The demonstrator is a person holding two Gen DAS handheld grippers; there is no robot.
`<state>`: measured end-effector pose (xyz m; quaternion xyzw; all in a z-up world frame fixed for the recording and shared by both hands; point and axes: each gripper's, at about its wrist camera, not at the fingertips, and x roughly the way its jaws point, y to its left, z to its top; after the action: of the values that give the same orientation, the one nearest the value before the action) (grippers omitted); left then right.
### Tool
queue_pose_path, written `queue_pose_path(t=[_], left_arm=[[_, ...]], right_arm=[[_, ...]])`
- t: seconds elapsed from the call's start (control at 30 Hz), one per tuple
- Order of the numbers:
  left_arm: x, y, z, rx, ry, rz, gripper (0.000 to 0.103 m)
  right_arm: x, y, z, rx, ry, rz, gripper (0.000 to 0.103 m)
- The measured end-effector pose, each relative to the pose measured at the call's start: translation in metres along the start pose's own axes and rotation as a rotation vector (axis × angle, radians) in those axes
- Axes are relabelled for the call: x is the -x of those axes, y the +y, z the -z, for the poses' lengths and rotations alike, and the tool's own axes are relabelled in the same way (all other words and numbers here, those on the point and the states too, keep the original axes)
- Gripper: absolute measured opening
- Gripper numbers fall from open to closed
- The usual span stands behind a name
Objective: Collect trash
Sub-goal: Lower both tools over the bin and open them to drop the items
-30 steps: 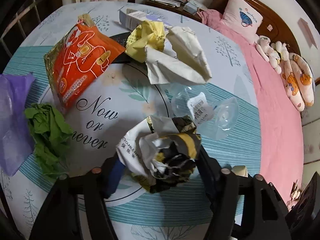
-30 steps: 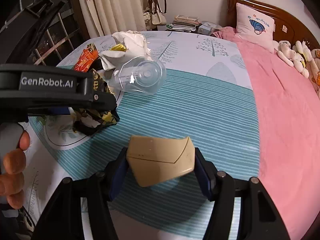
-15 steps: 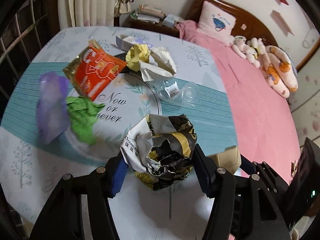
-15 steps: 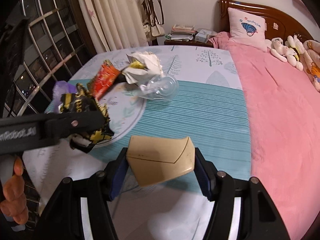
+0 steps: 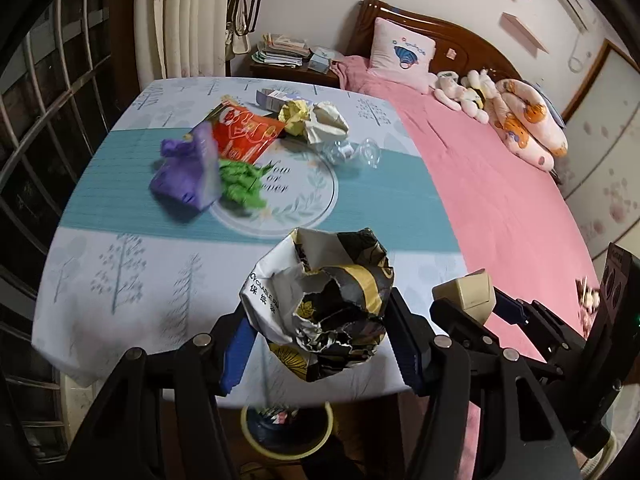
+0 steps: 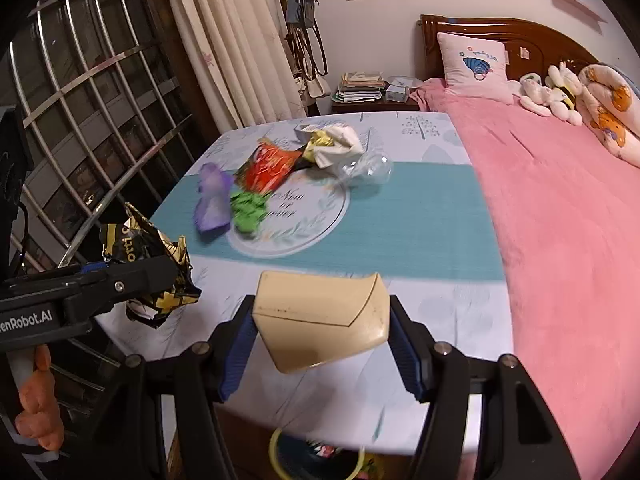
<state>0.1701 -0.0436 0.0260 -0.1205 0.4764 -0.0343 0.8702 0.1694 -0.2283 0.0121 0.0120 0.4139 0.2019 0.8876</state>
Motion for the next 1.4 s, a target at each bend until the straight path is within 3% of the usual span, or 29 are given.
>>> queue_pose_path(t=[0.3,0.6,0.9,1.07,1.4], left_arm=[[0.025,0.025,0.077,-0.063,0.041,0.021,0.059],[0.000,0.044,0.148,-0.090,0.146,0.028,0.060],[-0.075,0.052,0.225,-0.134,0.271,0.011,0.060],[-0.136,0.055,0.266,-0.163,0.351,0.006,0.061],[-0.235,0.058,0.310,-0.286,0.394,-0.006,0.069]], right_arm=[[0.023,0.034,0.079,-0.074,0.028,0.011,0.062],[0.001,0.040,0.159,-0.137,0.142,0.029,0.062],[-0.062,0.017,0.237,-0.178,0.259,0.058,0.062],[-0.108,-0.002,0.278,-0.192,0.314,0.069,0.062],[-0.196,-0.036,0.339,-0.227,0.404,0.048,0.063]])
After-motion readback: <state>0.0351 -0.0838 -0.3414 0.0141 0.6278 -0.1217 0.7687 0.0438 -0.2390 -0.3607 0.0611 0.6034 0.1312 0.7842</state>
